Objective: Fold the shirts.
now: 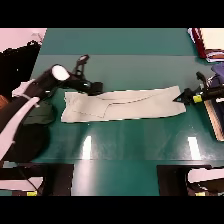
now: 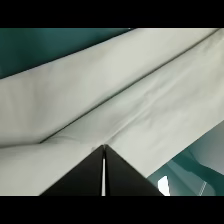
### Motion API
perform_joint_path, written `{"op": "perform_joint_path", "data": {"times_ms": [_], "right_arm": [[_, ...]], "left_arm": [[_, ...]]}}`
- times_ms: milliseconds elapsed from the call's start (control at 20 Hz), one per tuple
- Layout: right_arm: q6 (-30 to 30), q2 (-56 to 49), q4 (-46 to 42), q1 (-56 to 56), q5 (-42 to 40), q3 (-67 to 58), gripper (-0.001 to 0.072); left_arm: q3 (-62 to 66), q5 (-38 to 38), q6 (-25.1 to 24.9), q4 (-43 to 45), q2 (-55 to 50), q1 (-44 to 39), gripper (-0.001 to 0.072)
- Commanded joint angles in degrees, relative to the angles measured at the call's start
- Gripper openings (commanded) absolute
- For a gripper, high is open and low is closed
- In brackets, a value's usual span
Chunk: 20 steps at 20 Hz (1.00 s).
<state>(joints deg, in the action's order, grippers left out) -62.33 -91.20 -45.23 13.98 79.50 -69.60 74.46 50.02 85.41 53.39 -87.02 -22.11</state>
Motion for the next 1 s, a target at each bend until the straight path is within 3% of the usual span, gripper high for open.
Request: {"op": "perform_joint_path", "data": {"times_ms": [0,350,700,950], "right_arm": [[-0.74,6.99,6.80,-1.46,2.32,-4.09,0.0019],[-9.38,10.93,6.75,-15.06,4.48,-20.63,0.0018],[-10.69,10.80,6.71,-28.13,1.01,-28.30,0.0019],[-9.75,10.80,6.60,-32.65,-0.83,-28.55,0.0019]], "left_arm": [[8.24,-0.17,0.11,-1.66,-9.03,-5.77,0.0024],[15.67,0.15,0.17,-3.48,-20.59,-12.17,0.0024],[15.61,-0.26,0.11,-5.42,-22.32,-12.31,0.0024],[16.52,4.24,0.02,-5.53,-18.99,-8.39,0.0024]]}}
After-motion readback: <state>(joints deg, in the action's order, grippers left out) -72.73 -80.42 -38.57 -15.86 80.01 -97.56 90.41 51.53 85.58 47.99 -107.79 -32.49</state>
